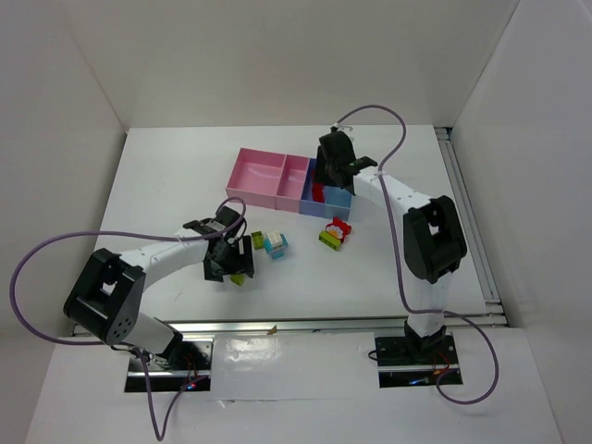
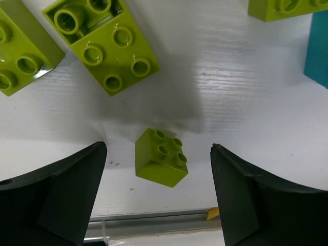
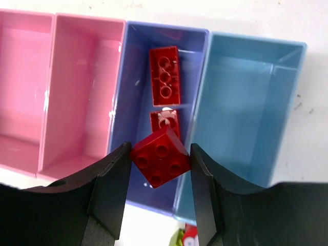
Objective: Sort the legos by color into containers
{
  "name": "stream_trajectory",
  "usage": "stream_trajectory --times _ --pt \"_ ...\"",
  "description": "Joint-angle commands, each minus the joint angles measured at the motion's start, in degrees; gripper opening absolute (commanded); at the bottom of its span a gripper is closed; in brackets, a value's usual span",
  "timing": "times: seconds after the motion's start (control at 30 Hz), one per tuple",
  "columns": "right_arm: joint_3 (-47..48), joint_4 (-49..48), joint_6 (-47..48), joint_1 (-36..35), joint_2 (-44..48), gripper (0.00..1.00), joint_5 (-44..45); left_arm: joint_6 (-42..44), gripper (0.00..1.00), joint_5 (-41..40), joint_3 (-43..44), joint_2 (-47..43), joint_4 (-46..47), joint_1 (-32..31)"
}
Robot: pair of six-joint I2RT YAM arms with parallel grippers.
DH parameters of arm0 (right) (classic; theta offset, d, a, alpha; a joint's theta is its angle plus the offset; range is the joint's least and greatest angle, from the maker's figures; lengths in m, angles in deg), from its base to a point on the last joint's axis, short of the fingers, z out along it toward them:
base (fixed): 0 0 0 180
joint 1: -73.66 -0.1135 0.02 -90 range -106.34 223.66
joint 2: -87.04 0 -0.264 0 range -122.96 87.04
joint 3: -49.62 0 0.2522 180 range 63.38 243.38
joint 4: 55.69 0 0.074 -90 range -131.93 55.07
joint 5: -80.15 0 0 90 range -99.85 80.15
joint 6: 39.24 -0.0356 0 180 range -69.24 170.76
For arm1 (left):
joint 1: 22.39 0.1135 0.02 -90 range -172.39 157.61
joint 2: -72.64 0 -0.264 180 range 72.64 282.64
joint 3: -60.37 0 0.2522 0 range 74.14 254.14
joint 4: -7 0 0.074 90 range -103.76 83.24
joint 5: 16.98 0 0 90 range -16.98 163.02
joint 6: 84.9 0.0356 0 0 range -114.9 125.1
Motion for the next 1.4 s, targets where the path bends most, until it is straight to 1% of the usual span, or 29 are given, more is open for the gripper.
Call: stream_trajectory --times 0.0,0.03,0.1,0.13,0.17,0.3,0.33,0.37,0.4,0.47,0.53,0.73,0.83,0.87,0.93,0.97,1.0,1.03,1.1,1.13,1.2,1.3,1.37 --pt "5.8 -0.4 1.3 0.1 -1.8 0.40 -1.2 0.9 0.93 0.6 2.8 -0.1 -0.4 -0.1" --pt "6.3 0.3 1.3 0.1 -2.9 0.48 -1.2 0.9 0.93 0.6 2.8 -0.1 -0.4 -0.1" --pt "8.6 1.4 1.3 0.1 -4.6 0.62 -1.2 0.9 0.93 0.6 3.3 -0.1 -0.4 -0.1" --pt "9.3 2.7 1.3 0.1 -4.6 0.74 -1.2 0.9 0.92 0.6 3.3 -0.1 -0.4 -0.1" --pt "9.3 2.7 1.3 0.1 -4.6 0.78 -0.7 0.9 0.92 0.6 3.3 0.5 -0.4 -0.1" --pt "8.0 1.2 1.3 0.1 -1.9 0.84 -0.1 0.9 0.86 0.6 3.3 1.0 -0.4 -0.1" --pt "7.2 1.2 1.3 0.1 -1.0 0.84 -0.1 1.4 0.86 0.6 3.3 1.0 -0.4 -0.1" --pt "7.2 0.7 1.3 -0.4 0.4 0.84 0.7 1.4 0.83 0.0 3.3 1.0 -0.4 -0.1" --pt "7.2 0.7 1.3 -0.4 1.1 0.84 1.2 1.4 0.81 0.0 2.8 1.0 -0.4 -0.1" --pt "6.0 1.2 1.3 -0.4 3.1 0.84 1.8 1.9 0.81 0.0 2.8 1.0 -0.4 -0.1" --pt "5.4 2.8 1.3 -0.4 4.8 0.84 2.6 1.9 0.79 0.6 2.1 1.0 -0.4 -0.1" --pt "-0.1 4.7 1.3 -0.4 9.5 0.84 5.4 1.2 0.67 0.1 0.6 -0.1 -0.4 -0.1" --pt "-1.7 5.4 0.7 0.1 11.1 0.84 5.9 1.2 0.67 0.1 0.6 -0.1 -0.4 -0.1" --pt "-2.6 5.4 0.7 0.1 11.1 0.84 5.9 1.2 0.65 0.1 0.6 -0.1 -0.4 -0.1" --pt "-3.3 5.4 0.2 0.1 11.8 0.84 5.9 1.2 0.58 -0.4 0.6 -0.1 -1.2 -0.1" --pt "-4.0 6.0 0.2 0.1 12.3 0.84 5.9 1.2 0.49 -0.4 1.2 -0.6 -2.0 -0.1" --pt "-4.0 6.0 -0.4 0.1 13.0 0.84 6.6 1.2 0.47 -0.4 1.2 -0.6 -2.0 -0.1" --pt "-4.7 6.0 -0.4 0.1 13.0 0.84 6.6 1.7 0.41 -1.2 1.2 -1.4 -2.7 -0.1" --pt "-4.7 6.0 -0.4 0.1 14.3 0.84 7.1 1.7 0.39 -1.7 2.5 -3.0 -4.4 -0.1" --pt "-4.7 6.5 -0.4 0.1 14.3 0.84 7.6 1.7 0.32 -3.1 4.1 -3.0 -5.2 -0.1" --pt "-4.1 7.0 -0.4 0.1 14.8 0.84 8.3 1.7 0.32 -3.8 6.2 -4.4 -7.6 -0.1" --pt "-4.1 7.6 0.1 1.2 16.4 0.84 9.9 2.3 0.32 -4.3 11.7 -5.1 -11.2 0.7" --pt "-4.1 8.2 0.6 2.0 17.6 0.84 10.5 2.3 0.32 -4.9 16.7 -5.1 -11.9 3.1"
